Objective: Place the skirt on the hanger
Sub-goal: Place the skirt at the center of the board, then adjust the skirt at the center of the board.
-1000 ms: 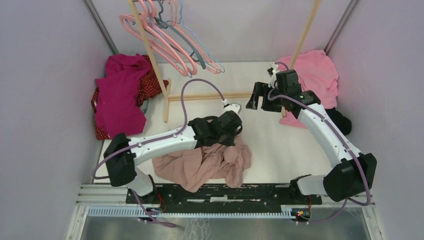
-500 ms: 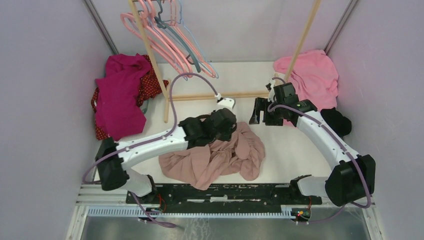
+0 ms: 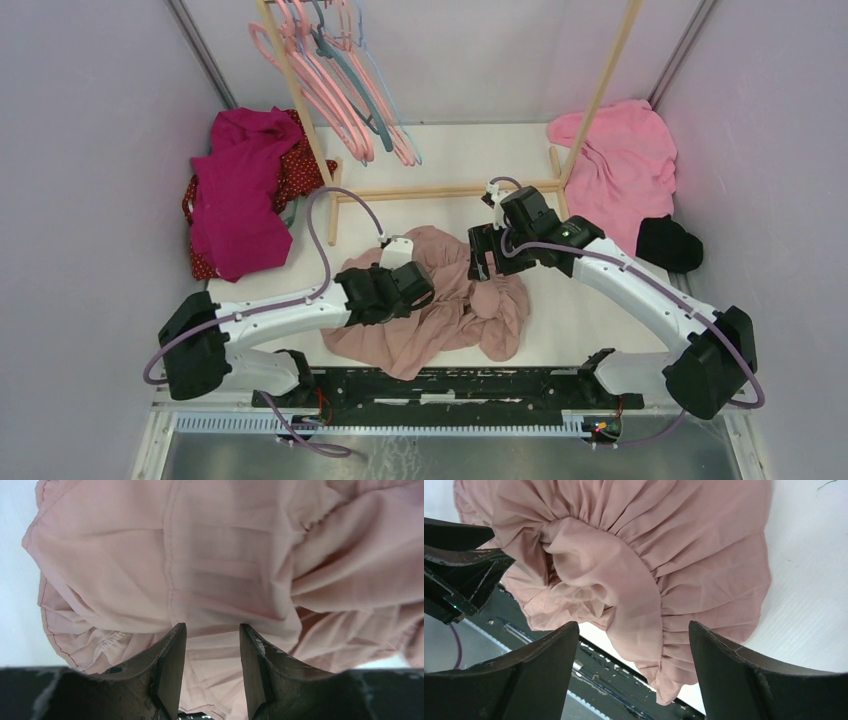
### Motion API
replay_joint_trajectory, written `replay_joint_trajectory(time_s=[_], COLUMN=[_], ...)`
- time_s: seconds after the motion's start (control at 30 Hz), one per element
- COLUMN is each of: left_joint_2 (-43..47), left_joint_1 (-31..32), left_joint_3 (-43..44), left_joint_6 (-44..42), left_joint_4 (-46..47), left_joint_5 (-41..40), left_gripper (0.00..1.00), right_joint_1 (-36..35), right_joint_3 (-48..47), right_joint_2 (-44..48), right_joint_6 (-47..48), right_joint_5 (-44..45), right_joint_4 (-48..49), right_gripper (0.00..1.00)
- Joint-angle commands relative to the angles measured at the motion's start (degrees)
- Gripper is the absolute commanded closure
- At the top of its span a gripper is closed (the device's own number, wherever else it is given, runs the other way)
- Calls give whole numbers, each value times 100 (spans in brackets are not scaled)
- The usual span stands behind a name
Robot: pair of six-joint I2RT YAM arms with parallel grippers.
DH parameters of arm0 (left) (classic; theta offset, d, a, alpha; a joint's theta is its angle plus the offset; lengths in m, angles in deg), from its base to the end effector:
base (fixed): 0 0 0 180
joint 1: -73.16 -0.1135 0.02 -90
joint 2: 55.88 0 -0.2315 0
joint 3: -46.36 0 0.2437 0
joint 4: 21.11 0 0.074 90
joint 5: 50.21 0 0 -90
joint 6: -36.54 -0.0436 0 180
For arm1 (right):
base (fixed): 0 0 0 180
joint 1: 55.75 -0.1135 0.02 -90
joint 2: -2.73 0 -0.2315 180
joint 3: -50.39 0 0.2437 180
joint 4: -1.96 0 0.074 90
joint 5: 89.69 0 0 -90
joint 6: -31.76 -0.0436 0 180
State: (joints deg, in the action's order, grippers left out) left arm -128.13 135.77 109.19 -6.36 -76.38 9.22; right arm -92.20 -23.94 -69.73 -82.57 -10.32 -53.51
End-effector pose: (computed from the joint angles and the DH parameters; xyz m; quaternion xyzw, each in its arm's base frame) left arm 0.1290 -0.2007 0.1933 0.0698 0.9404 -0.0247 0.3320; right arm 0.2069 0.1628 0.2481 -0.1286 0.9375 0.2332 0.2237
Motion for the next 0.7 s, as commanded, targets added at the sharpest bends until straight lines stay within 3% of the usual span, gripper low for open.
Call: replay_joint_trajectory(time_s=[0.0,0.17,0.23,0.33,0.37,0.5,0.67], left_joint_2=[-327,-590,-703,-724,-640,-118,-77], left_joint_1=[-168,-286,-359,-557,-595,-625,-631], left_joint_3=[-24,-160,-185,-47,84,863,2332], left_joint_6=[483,467,394,230,158,-208,-711], left_joint_4=[254,426,553,458,349,-131,-684], left_joint_5=[-480,-551,-591,-674,-682,-642,-282], left_gripper=[49,49,53,92,96,97,97], right_joint_1=[-94,-91,-91,-93,-91,-99,-97], right_joint_3=[-23,-31,-57,-78,-93,-153,-319], right_joint_2=[-90,-11,16,68,88,218,412], right_joint_6=[87,94,137,165,175,198,188], right_joint_5=[438,466,489,578,602,665,642], right_joint_4=[164,105,42,-44,-99,-203,-314], right_gripper=[14,14,14,13,13,13,13])
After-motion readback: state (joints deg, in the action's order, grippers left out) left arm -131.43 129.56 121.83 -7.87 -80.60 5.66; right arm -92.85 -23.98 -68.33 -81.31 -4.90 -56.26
